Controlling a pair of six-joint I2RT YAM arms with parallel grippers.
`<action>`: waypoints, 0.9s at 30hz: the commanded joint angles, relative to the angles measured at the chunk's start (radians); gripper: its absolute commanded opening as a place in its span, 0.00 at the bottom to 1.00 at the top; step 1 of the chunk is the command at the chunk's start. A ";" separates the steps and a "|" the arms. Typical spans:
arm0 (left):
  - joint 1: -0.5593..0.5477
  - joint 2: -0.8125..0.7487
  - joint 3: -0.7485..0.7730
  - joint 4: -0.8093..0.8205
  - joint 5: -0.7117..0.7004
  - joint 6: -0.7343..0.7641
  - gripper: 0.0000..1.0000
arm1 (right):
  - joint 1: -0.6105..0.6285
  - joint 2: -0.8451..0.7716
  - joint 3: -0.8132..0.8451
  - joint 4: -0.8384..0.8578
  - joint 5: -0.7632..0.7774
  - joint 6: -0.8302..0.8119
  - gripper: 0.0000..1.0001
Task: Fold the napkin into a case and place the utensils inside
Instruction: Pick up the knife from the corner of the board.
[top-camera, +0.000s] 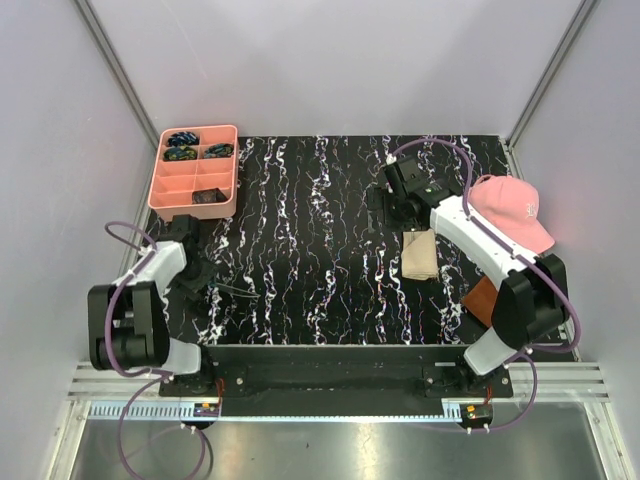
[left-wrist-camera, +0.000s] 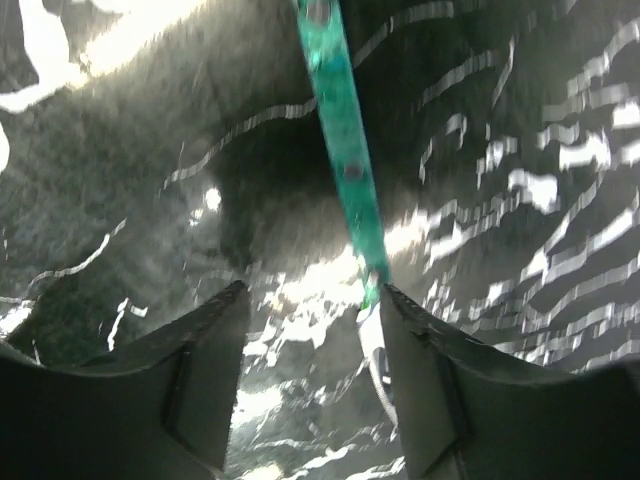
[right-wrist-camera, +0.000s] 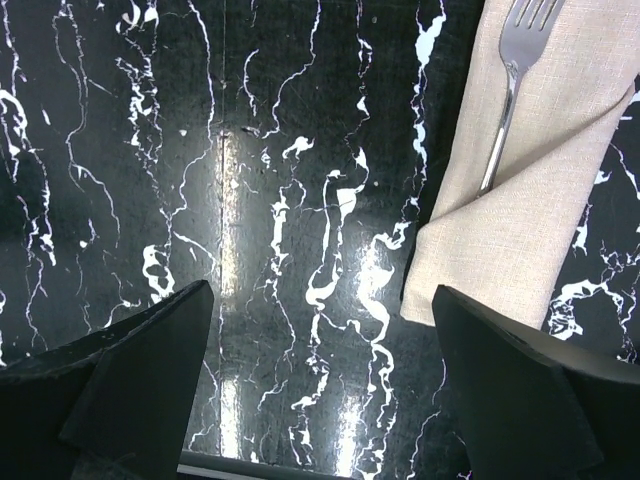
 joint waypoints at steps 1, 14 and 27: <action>0.010 0.102 0.111 -0.011 -0.079 -0.052 0.56 | 0.003 -0.084 -0.017 0.015 0.009 -0.001 1.00; 0.015 0.254 0.087 0.039 -0.128 -0.103 0.30 | 0.003 -0.113 -0.046 0.024 -0.008 -0.032 1.00; -0.305 -0.174 0.013 0.176 0.096 0.236 0.00 | 0.003 -0.089 -0.130 0.206 -0.510 -0.028 1.00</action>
